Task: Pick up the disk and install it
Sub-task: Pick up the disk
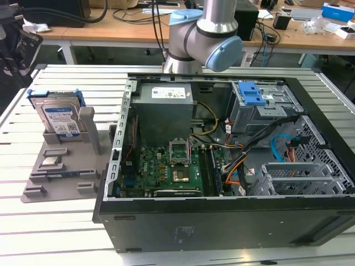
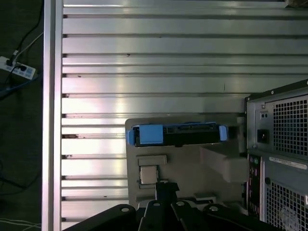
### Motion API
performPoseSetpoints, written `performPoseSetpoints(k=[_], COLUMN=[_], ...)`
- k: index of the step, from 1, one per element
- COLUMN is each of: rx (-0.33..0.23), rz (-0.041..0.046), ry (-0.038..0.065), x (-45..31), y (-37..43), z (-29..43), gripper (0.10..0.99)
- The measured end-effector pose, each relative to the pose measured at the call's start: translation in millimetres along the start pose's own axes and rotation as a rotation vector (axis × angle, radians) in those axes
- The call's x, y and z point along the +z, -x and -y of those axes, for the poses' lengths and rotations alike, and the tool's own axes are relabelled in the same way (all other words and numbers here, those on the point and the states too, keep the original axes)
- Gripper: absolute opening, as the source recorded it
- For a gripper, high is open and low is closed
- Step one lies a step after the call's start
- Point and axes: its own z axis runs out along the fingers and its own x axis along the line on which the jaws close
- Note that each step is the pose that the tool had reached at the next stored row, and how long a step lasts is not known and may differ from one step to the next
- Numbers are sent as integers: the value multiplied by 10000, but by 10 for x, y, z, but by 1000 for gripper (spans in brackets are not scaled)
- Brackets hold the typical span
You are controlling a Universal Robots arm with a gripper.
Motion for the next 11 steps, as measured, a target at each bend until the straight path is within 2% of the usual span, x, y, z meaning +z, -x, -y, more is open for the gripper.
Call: performPoseSetpoints(k=[3,8,11], rx=[-670,-1258,-2064], rz=[-29,-55,-90], ry=[15,29,48], x=[0,0,0], y=[0,0,0], z=[0,0,0], gripper=[106,106,106])
